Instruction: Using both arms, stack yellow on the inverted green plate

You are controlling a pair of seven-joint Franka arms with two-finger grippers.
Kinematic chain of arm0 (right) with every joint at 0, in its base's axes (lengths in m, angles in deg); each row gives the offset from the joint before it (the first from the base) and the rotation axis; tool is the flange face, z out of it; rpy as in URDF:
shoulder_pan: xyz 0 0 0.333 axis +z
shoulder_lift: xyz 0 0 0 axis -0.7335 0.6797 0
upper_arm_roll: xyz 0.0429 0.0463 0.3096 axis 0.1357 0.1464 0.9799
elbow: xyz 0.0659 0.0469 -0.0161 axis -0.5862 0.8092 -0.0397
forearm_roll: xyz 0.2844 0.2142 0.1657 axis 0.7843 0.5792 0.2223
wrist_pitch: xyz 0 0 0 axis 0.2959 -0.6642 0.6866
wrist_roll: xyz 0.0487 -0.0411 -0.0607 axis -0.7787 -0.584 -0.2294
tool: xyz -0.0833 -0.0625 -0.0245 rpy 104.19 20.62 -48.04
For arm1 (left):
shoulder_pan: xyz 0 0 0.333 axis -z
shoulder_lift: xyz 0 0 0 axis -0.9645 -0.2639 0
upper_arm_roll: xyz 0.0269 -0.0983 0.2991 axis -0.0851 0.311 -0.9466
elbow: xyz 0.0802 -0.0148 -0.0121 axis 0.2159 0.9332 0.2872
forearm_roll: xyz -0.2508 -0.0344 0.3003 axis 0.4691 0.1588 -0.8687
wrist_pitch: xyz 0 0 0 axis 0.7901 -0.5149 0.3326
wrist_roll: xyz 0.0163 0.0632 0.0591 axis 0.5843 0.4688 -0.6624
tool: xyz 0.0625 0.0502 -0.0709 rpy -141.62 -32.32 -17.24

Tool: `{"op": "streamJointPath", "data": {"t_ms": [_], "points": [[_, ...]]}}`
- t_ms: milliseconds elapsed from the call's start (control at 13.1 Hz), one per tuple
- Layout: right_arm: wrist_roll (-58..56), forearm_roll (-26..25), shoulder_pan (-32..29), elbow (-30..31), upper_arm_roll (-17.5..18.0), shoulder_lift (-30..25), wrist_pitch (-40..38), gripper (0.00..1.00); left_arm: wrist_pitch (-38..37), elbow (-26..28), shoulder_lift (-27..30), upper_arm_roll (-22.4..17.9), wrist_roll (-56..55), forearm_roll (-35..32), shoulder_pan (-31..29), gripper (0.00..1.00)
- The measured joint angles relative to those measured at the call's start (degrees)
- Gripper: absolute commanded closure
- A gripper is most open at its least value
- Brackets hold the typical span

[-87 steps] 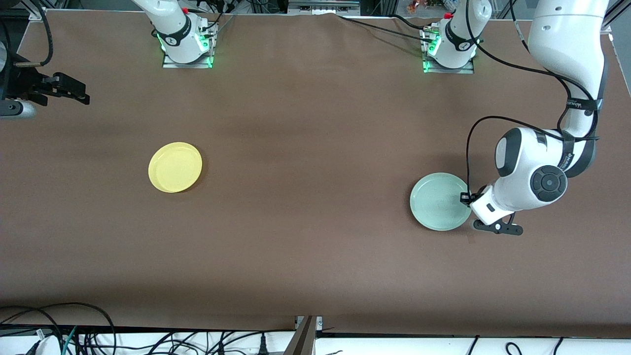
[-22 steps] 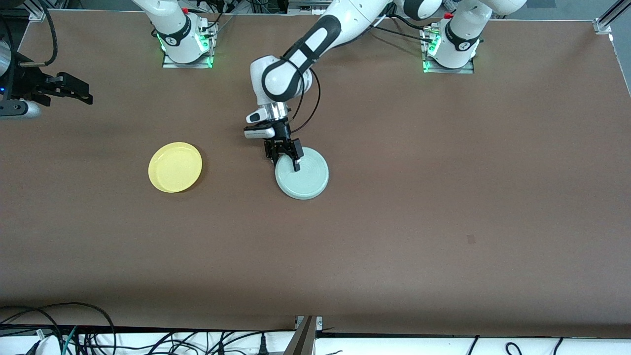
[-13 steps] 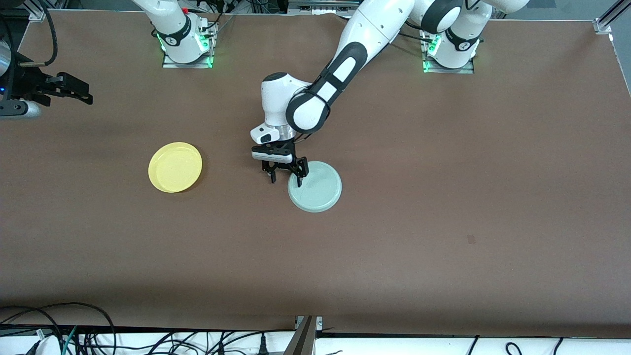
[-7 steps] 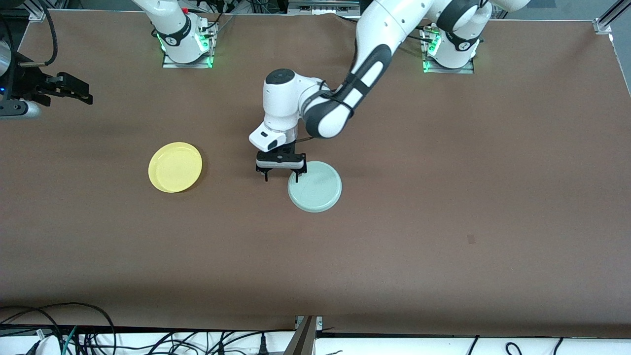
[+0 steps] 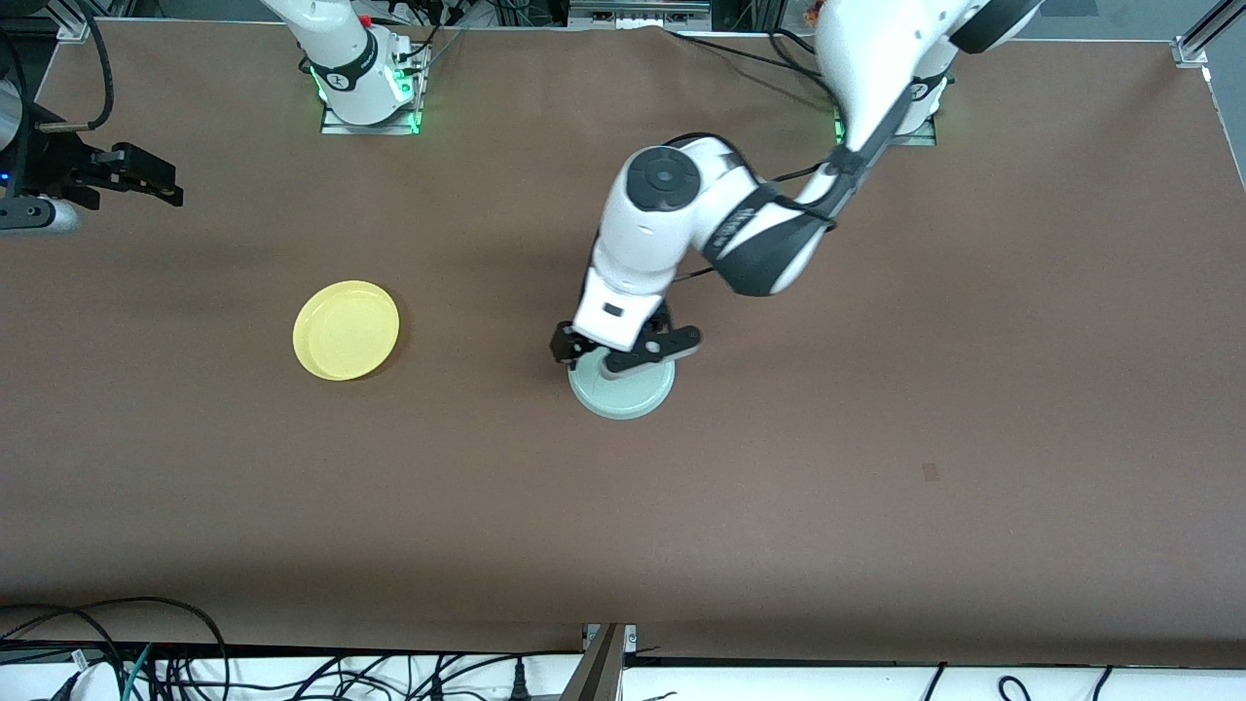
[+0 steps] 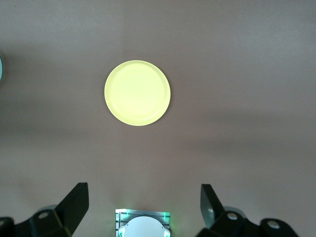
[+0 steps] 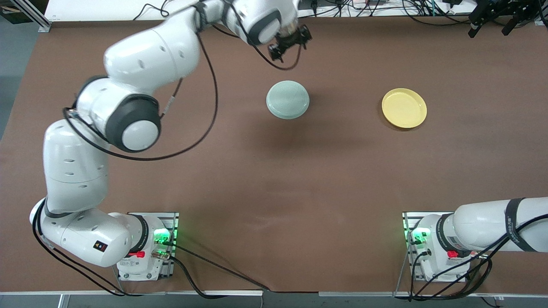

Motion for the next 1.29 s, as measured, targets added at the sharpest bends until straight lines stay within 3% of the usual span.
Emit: {"op": "streamJointPath", "data": {"t_ms": [228,609,1065,1293], "points": [[0.00,0.00,0.00,-0.01,0.00,0.00,0.00,0.00,-12.26,-0.17,5.22,3.07,3.55,1.22,-7.07,0.00],[0.00,0.00,0.00,-0.01,0.00,0.00,0.00,0.00,-28.94,-0.25,12.65,3.68,17.95,1.39,-14.25,0.00],[0.00,0.00,0.00,-0.01,0.00,0.00,0.00,0.00,-39.67,-0.25,19.72,3.56,48.81,4.06,-28.78,0.00],[0.00,0.00,0.00,-0.01,0.00,0.00,0.00,0.00,-42.22,-0.20,22.19,3.53,59.02,4.12,-34.15,0.00]]}}
